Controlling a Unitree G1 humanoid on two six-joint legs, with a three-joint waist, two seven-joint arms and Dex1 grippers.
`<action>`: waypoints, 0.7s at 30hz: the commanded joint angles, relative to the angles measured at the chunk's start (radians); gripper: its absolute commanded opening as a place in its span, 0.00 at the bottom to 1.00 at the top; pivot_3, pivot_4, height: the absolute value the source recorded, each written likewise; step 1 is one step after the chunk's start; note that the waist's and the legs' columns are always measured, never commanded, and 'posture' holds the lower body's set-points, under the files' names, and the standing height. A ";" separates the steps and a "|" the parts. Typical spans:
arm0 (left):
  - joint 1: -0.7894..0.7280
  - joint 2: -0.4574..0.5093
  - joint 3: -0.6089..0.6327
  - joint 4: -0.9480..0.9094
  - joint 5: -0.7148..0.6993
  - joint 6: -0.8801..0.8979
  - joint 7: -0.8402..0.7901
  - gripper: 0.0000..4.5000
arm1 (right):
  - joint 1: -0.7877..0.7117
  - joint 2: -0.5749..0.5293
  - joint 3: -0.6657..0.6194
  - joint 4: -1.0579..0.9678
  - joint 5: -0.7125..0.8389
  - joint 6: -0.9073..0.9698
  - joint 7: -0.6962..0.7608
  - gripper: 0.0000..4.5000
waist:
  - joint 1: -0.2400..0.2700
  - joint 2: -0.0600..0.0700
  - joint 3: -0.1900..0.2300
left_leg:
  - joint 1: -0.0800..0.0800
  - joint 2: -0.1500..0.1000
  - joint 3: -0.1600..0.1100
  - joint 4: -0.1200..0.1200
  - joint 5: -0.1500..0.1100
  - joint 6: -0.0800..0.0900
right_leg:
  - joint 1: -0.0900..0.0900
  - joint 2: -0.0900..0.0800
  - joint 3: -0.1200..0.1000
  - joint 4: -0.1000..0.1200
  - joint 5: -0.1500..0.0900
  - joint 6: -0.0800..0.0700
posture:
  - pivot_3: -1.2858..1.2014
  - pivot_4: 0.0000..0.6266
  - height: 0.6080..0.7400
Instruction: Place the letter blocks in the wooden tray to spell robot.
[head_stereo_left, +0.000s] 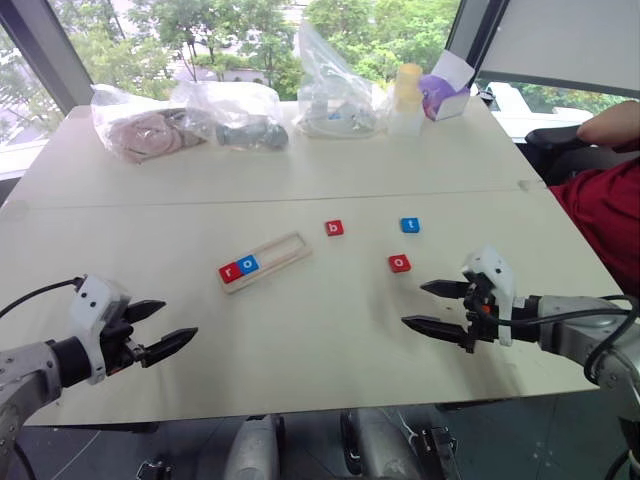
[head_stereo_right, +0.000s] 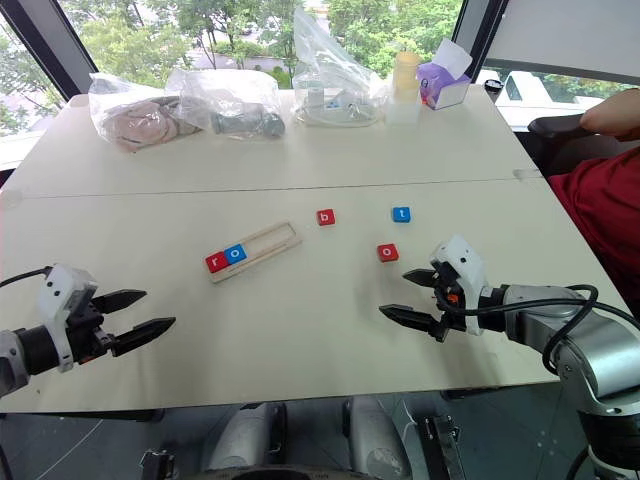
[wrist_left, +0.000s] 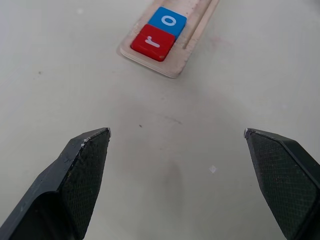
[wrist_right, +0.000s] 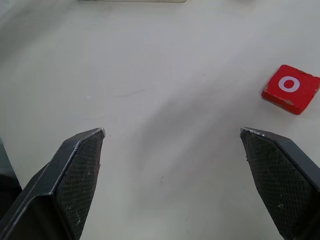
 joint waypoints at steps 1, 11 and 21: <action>0.001 -0.001 0.027 -0.026 -0.014 -0.002 0.012 1.00 | -0.006 -0.006 0.005 -0.010 -0.006 -0.024 -0.001 0.99 | 0.000 0.000 0.000 | 0.000 0.000 0.000 0.000 0.000 0.000 | 0.000 0.000 0.000 0.000 0.000 0.000 | 0.52 0.24 1.00; 0.021 0.026 0.012 -0.016 0.026 -0.024 -0.001 1.00 | 0.004 -0.007 0.015 -0.007 -0.012 -0.042 0.000 0.99 | -0.001 0.000 0.000 | 0.000 0.000 0.000 0.000 0.000 0.000 | 0.000 0.000 0.000 0.000 0.000 0.000 | 0.52 0.24 1.00; 0.002 0.043 0.023 0.009 0.039 -0.042 -0.019 1.00 | 0.003 -0.009 0.035 0.063 -0.053 -0.096 0.026 0.99 | 0.000 0.000 0.000 | 0.000 0.000 0.000 0.000 0.000 0.000 | 0.000 0.000 0.000 0.000 0.000 0.000 | 0.52 0.24 1.00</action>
